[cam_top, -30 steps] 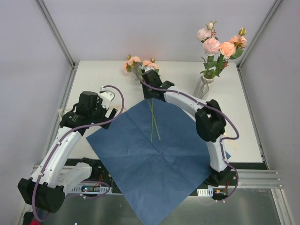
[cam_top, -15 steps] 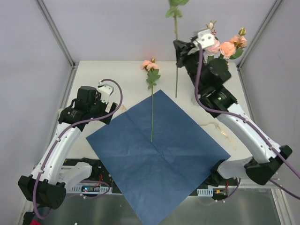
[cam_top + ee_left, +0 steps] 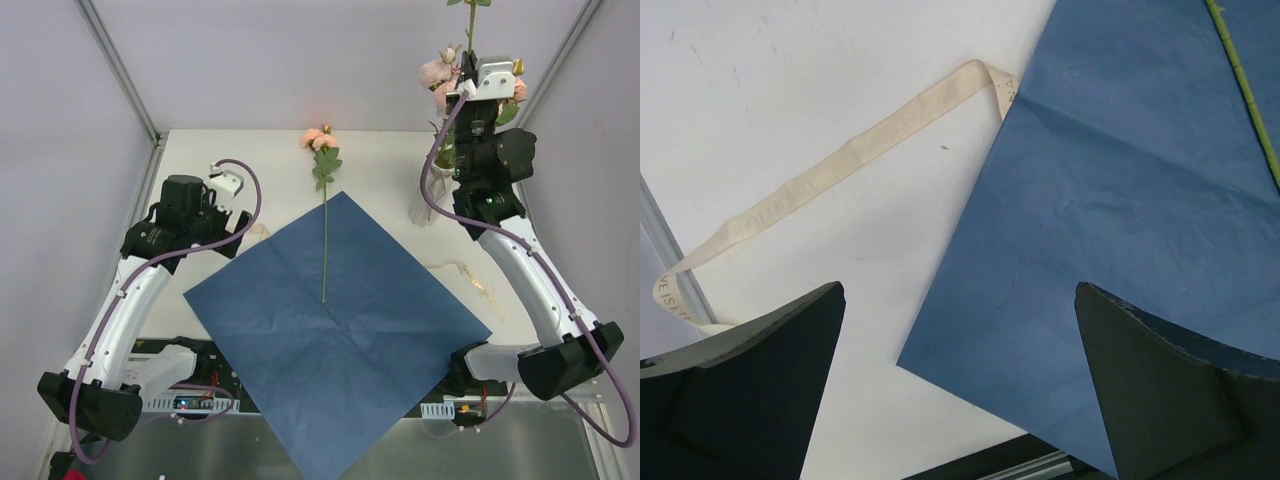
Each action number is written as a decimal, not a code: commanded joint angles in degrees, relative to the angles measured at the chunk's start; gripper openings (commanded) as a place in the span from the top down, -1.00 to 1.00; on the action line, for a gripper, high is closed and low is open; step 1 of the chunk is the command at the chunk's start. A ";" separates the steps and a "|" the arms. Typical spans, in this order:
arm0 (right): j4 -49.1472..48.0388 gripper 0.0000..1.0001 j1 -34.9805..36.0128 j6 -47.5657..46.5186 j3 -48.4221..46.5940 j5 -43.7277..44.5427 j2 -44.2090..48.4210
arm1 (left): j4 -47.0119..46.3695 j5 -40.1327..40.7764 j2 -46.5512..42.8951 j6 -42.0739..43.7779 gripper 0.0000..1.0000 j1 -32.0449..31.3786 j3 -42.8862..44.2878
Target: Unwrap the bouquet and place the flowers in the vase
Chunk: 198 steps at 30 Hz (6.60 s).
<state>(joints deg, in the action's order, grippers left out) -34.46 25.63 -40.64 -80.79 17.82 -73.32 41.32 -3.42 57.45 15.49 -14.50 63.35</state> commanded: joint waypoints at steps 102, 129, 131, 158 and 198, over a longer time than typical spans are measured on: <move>69.79 -0.09 14.63 44.42 -33.73 -3.06 -58.25 | 7.46 -5.63 3.81 6.31 -0.98 0.79 6.52; 76.12 0.97 14.80 48.11 -39.61 -5.52 -63.18 | 6.58 -5.99 3.37 6.93 -0.98 0.79 3.09; 74.63 0.98 14.89 48.46 -40.05 -3.94 -61.17 | 6.58 -6.07 3.02 6.93 -0.98 0.79 2.92; 30.44 0.98 30.71 4.71 -22.58 3.17 -3.87 | 6.58 -6.95 1.35 4.82 -0.98 0.79 4.06; -32.67 0.99 -32.22 49.70 9.87 -28.98 0.82 | 6.49 -5.81 5.74 6.57 -0.98 0.79 9.42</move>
<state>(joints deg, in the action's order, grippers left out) -56.71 -6.17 5.43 -67.31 -2.96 -70.30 47.88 -8.93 62.89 21.52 -14.15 71.13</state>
